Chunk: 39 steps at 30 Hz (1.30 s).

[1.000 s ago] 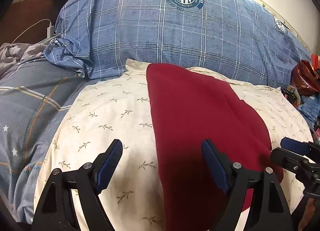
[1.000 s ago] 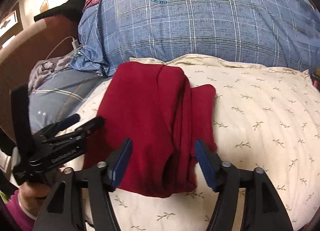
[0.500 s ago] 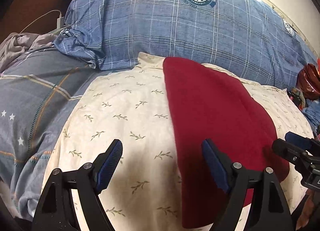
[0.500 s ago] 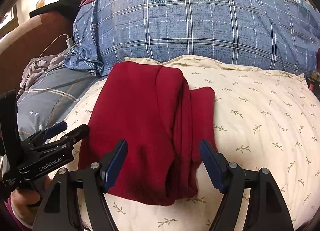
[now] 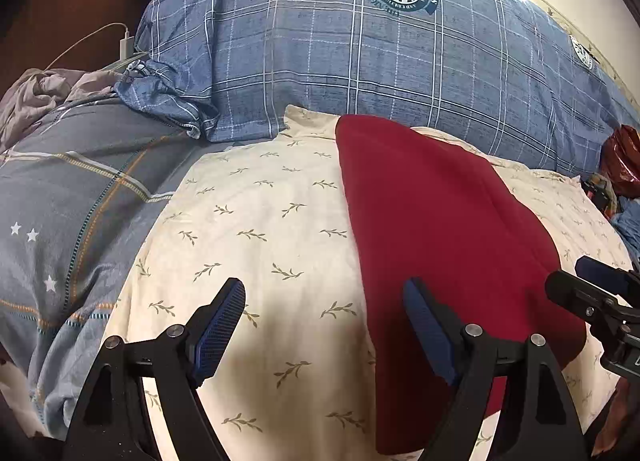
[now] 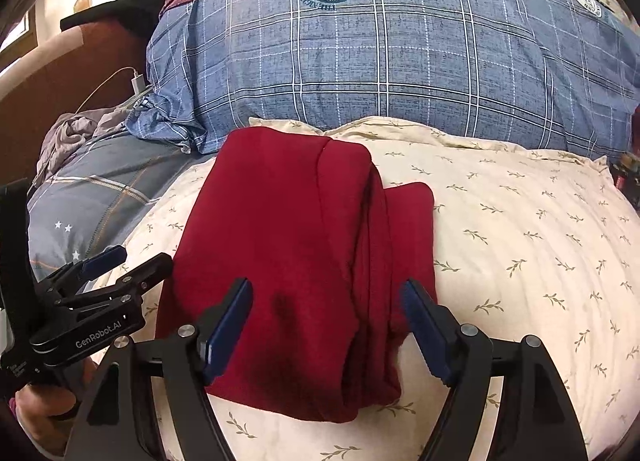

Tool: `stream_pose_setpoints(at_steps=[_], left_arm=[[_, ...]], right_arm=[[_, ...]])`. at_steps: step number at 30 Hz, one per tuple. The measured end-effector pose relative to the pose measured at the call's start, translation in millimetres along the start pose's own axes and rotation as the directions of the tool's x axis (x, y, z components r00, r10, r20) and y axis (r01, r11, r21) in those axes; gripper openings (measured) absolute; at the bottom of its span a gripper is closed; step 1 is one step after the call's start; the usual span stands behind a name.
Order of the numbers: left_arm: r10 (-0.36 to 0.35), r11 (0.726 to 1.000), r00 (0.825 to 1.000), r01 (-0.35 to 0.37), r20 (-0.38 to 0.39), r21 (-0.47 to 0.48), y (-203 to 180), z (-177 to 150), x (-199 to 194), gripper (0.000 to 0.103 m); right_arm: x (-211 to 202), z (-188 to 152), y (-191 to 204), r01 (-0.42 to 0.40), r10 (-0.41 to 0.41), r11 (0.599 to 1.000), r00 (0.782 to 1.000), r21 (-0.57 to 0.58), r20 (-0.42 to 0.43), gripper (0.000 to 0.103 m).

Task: Fold small clothes

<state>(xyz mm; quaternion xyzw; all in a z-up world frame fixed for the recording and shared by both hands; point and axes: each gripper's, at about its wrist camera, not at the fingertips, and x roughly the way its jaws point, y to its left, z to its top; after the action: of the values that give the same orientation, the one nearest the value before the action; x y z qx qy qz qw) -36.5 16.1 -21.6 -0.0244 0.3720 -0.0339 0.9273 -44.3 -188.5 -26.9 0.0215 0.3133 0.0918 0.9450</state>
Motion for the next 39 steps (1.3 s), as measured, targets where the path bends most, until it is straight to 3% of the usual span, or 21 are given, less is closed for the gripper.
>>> stream_pose_setpoints(at_steps=[39], left_arm=[[-0.001, 1.0, 1.0, 0.001, -0.001, 0.0, 0.0, -0.5, 2.1, 0.081]], right_arm=[[10.8, -3.7, 6.9, -0.017, 0.017, 1.0, 0.999, -0.015, -0.044, 0.079]])
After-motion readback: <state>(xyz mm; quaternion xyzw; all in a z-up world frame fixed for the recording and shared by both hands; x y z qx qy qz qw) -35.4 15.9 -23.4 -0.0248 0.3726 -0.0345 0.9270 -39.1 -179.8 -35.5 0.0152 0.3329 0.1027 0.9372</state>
